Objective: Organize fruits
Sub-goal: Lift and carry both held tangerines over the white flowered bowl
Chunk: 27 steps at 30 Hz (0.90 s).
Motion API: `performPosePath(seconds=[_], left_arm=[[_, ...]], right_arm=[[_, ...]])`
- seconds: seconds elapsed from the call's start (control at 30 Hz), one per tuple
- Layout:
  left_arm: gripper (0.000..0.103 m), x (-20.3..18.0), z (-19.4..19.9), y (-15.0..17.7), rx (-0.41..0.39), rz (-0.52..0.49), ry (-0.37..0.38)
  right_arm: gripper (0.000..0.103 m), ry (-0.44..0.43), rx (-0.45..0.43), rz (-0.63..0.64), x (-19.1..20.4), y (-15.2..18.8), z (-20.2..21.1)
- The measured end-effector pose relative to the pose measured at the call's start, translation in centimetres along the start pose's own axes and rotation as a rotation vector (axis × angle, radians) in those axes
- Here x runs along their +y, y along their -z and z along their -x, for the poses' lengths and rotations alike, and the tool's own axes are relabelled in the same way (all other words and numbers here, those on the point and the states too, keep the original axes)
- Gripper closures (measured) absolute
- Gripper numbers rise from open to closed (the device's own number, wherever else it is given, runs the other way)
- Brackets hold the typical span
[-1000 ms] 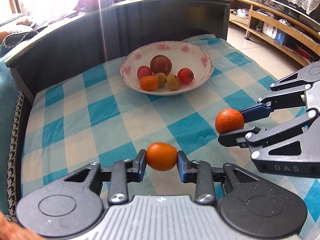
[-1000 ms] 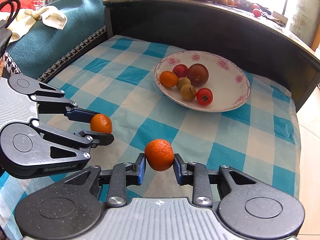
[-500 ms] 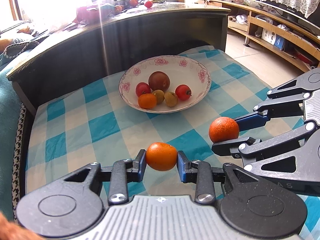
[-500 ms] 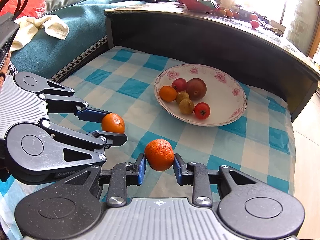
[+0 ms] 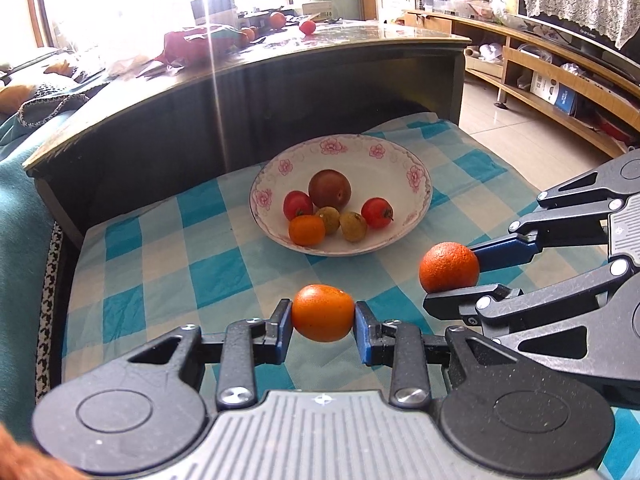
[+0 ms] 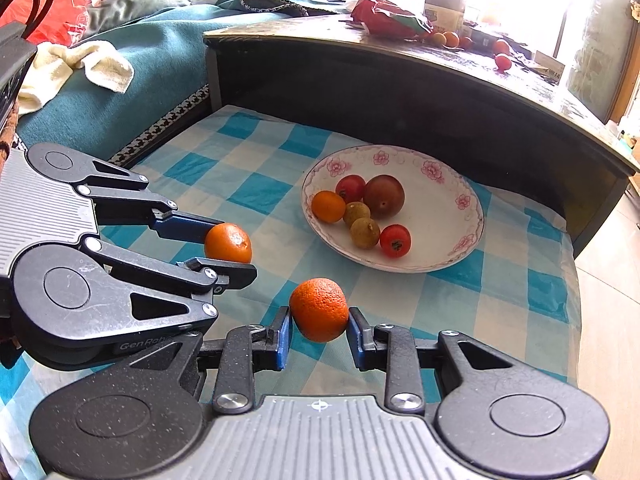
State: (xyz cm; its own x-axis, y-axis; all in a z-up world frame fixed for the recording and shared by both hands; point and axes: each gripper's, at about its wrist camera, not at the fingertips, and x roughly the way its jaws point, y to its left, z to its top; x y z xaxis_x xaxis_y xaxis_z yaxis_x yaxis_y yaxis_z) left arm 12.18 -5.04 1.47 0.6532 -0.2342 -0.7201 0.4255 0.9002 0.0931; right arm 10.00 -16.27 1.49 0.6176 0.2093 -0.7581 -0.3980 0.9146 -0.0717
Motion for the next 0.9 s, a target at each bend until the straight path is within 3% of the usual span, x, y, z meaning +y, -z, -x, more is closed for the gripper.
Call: performPosePath(seconds=[0.9], left_arm=[[0.062, 0.8, -0.2, -4.8, -0.121, -0.005, -0.062]], right_arm=[[0.079, 0.085, -0.089, -0.030, -1.7, -3.5, 0.5]])
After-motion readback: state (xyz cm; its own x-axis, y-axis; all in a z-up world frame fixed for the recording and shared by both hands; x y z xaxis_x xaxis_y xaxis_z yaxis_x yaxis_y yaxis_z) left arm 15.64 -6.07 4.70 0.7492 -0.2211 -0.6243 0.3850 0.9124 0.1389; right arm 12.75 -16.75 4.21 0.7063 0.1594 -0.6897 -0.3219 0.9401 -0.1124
